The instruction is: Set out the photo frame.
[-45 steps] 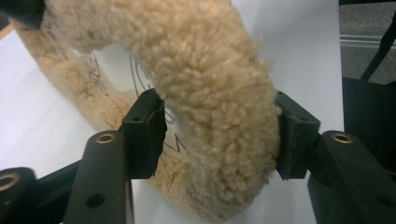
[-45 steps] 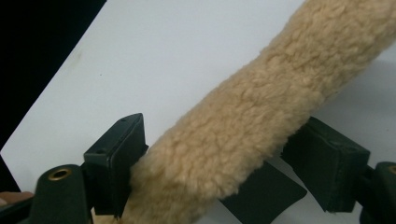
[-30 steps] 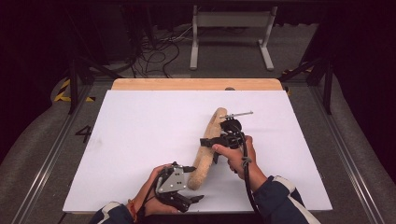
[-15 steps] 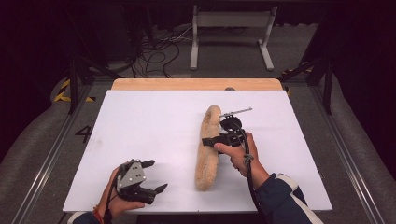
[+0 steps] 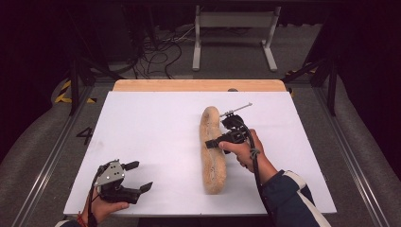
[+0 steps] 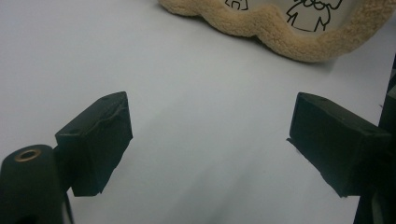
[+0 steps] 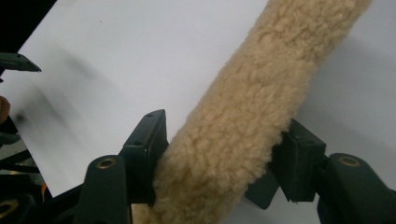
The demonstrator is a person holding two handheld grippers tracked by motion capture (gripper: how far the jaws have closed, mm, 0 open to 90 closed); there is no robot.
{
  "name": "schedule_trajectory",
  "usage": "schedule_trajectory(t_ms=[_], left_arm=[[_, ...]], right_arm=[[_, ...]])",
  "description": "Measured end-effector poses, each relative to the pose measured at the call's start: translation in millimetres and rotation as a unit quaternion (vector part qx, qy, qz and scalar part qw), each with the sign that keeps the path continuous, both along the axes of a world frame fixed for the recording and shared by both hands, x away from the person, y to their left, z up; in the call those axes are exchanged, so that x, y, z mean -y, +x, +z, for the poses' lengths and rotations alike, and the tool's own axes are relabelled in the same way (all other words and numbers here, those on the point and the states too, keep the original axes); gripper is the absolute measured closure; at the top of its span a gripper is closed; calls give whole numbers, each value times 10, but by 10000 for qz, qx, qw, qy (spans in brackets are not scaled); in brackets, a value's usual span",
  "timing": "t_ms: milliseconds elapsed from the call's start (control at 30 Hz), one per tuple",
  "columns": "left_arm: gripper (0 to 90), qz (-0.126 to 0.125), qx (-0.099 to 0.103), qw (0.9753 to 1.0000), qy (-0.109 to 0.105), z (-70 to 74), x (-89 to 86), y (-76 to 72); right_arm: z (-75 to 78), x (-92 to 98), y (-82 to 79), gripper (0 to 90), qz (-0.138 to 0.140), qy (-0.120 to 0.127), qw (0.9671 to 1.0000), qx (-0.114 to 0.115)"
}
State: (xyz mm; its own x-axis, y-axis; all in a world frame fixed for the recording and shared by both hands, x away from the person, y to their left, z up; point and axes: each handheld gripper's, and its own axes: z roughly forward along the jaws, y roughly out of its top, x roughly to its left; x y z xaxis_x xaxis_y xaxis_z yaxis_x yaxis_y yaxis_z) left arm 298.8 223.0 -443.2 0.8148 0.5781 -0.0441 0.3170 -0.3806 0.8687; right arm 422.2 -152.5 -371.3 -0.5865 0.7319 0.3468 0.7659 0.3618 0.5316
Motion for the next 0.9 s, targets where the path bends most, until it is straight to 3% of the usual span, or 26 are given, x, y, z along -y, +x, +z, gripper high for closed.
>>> schedule_trajectory(t_ms=[100,300,467,633,833,900], left_arm=[[140,-76,-86,9999,-61,-4,27,12],[142,-215,-317,9993,41,-64,78,37],[142,-254,-309,9992,28,-70,91,41],[142,-276,-344,9990,43,-76,100,44],[144,-299,-411,9987,92,-104,136,56],[143,-375,-413,9983,172,-121,175,56]], right_arm=[[-13,-19,6,406,-13,40,10000,-28],[25,-23,-10,451,11,-151,9999,40],[72,11,-32,542,118,-274,9995,127],[103,11,-23,578,202,-416,9987,193],[100,-5,-17,563,202,-426,9986,222],[83,-8,5,513,159,-427,9987,216]])
